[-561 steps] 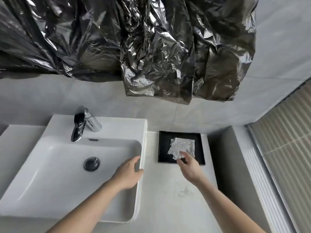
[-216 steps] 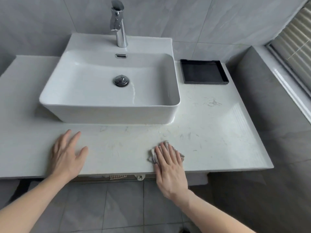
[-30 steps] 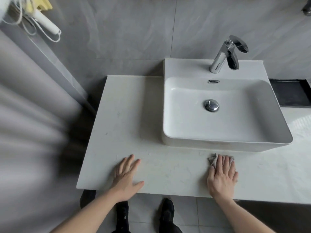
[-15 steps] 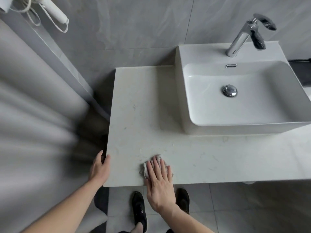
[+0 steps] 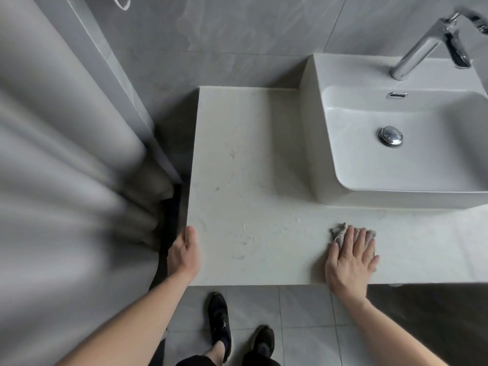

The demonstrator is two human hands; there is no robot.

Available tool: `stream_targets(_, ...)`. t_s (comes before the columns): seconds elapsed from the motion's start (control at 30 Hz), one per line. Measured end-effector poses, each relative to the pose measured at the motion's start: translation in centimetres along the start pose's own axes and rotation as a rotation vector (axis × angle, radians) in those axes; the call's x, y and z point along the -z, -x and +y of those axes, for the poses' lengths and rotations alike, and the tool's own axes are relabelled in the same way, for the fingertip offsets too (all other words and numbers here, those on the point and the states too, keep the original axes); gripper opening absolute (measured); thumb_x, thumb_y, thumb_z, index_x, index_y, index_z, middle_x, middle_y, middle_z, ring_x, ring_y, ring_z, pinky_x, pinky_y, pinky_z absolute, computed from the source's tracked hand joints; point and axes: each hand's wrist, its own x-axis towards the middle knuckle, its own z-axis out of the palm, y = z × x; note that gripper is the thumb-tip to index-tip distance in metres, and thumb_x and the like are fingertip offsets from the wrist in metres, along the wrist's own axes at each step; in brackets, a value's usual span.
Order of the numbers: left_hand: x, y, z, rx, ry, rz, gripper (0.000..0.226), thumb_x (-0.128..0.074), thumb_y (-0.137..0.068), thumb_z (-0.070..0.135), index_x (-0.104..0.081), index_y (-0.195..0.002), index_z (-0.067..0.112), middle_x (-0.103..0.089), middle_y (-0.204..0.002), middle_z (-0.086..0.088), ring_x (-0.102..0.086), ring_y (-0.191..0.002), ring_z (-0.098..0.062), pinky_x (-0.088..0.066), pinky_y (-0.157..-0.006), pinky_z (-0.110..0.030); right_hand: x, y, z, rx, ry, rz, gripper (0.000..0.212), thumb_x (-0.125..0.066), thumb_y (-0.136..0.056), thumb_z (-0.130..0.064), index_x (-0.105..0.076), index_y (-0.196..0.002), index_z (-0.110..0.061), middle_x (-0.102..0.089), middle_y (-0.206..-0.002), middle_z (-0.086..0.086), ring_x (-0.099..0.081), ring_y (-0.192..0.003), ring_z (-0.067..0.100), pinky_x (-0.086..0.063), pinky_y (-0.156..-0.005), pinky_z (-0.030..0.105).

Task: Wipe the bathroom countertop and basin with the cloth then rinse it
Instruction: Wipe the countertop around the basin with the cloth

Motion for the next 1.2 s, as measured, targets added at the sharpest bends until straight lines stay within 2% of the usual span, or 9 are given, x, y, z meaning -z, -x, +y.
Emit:
stream_targets(0.3,-0.5,-0.9,-1.3,-0.084,0.044,0.045,0.06,-0.029,-0.098,0.06,-0.067,-0.12,0.019,-0.068,-0.124,-0.018,-0.059,-0.117,-0.041,-0.047,-0.093,-0.044,-5.2,9.4,-13.8,0.681,0.031,-0.152,0.067,-0.032,-0.104,-0.044,-0.008,-0.164,-0.026,0.005,-0.172,0.001,0.016,-0.157,0.022,0.002,-0.127,0.051)
stream_targets(0.4,-0.4,-1.0,-1.4,-0.105,0.091,0.049,0.066,-0.029,-0.093,0.064,-0.069,-0.116,0.016,-0.069,-0.121,-0.019,-0.061,-0.115,-0.039,-0.049,-0.095,-0.043,-6.7,12.9,-15.8,0.93,0.063,-0.246,0.066,-0.03,-0.105,-0.039,-0.005,-0.164,-0.025,0.006,-0.172,0.0,0.019,-0.157,0.022,0.004,-0.125,0.051)
stream_targets(0.53,-0.3,-1.0,-1.4,-0.13,0.171,0.038,0.061,-0.033,-0.095,0.06,-0.072,-0.107,0.015,-0.073,-0.111,-0.015,-0.064,-0.108,-0.034,-0.05,-0.092,-0.042,-7.4,13.2,-15.6,1.064,0.058,-0.285,0.069,-0.038,-0.098,-0.024,-0.015,-0.164,-0.021,-0.004,-0.172,0.001,0.012,-0.158,0.02,-0.002,-0.126,0.047)
stream_targets(0.63,-0.4,-1.0,-1.6,-0.126,0.115,0.045,0.057,-0.033,-0.098,0.058,-0.07,-0.108,0.017,-0.071,-0.112,-0.015,-0.062,-0.108,-0.037,-0.048,-0.087,-0.041,-5.5,9.3,-13.0,1.028,0.042,-0.245,0.078,-0.043,-0.092,-0.023,-0.015,-0.164,-0.026,-0.002,-0.172,-0.003,0.011,-0.158,0.018,-0.003,-0.127,0.048)
stream_targets(0.73,-0.4,-0.7,-1.2,-0.128,0.047,0.057,0.05,-0.032,-0.104,0.05,-0.068,-0.107,0.016,-0.07,-0.108,-0.015,-0.061,-0.105,-0.039,-0.045,-0.083,-0.04,-3.0,4.4,-8.6,0.871,0.037,-0.103,0.063,-0.038,-0.104,-0.037,-0.017,-0.163,-0.031,-0.005,-0.172,-0.006,0.006,-0.159,0.016,-0.006,-0.128,0.049)
stream_targets(0.83,-0.5,-0.7,-1.1,-0.154,-0.021,0.101,0.05,-0.029,-0.104,0.049,-0.067,-0.105,0.016,-0.07,-0.105,-0.018,-0.06,-0.103,-0.041,-0.045,-0.081,-0.041,-1.3,-0.2,-4.9,0.669,0.098,-0.024,0.061,-0.028,-0.104,-0.046,-0.019,-0.162,-0.032,-0.009,-0.172,-0.007,0.001,-0.159,0.017,-0.012,-0.127,0.05)
stream_targets(1.0,-0.9,-1.0,-1.3,-0.179,-0.087,0.154,0.049,-0.029,-0.105,0.046,-0.067,-0.102,0.015,-0.07,-0.101,-0.02,-0.061,-0.099,-0.044,-0.043,-0.076,-0.039,-2.0,-2.5,-6.1,0.428,0.077,0.026,0.066,-0.02,-0.1,-0.047,-0.02,-0.163,-0.025,-0.013,-0.172,0.0,-0.002,-0.159,0.021,-0.01,-0.127,0.051)
stream_targets(1.1,-0.9,-1.0,-1.4,-0.19,-0.08,0.156,0.048,-0.03,-0.104,0.046,-0.067,-0.099,0.015,-0.07,-0.101,-0.019,-0.061,-0.098,-0.042,-0.043,-0.076,-0.039,-3.4,-1.1,-10.6,0.497,0.047,0.013,0.066,-0.025,-0.101,-0.046,-0.021,-0.163,-0.024,-0.013,-0.171,0.003,-0.003,-0.159,0.024,-0.008,-0.127,0.051)
stream_targets(1.2,-0.9,-1.4,-1.7,-0.18,-0.057,0.148,0.048,-0.031,-0.104,0.047,-0.068,-0.103,0.017,-0.071,-0.105,-0.02,-0.06,-0.101,-0.042,-0.046,-0.08,-0.041,-4.9,1.7,-15.7,0.73,0.024,-0.065,0.065,-0.028,-0.103,-0.045,-0.017,-0.163,-0.025,-0.008,-0.172,0.0,0.004,-0.159,0.023,-0.002,-0.128,0.049)
